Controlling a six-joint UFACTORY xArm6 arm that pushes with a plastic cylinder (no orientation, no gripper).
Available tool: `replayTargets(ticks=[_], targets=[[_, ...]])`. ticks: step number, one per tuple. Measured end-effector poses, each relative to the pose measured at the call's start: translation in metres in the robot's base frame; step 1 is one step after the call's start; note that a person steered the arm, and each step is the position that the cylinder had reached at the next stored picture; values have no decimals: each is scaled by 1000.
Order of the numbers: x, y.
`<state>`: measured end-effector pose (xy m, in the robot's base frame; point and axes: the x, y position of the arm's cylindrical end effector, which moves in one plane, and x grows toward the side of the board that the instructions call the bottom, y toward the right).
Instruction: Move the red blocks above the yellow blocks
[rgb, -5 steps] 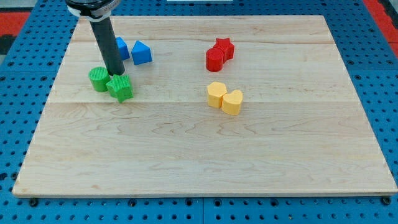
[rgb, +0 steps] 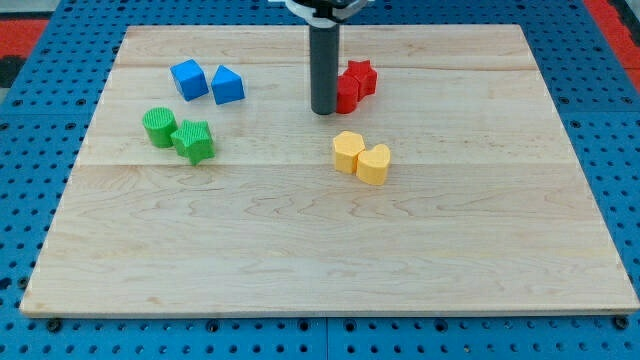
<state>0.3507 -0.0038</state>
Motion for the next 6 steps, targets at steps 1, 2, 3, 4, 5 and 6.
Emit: replayTargets(ticks=[1, 2, 3, 4, 5, 6], targets=[[-2, 5], [-17, 36], [-23, 49], [-10, 49], [3, 87], [-36, 133]])
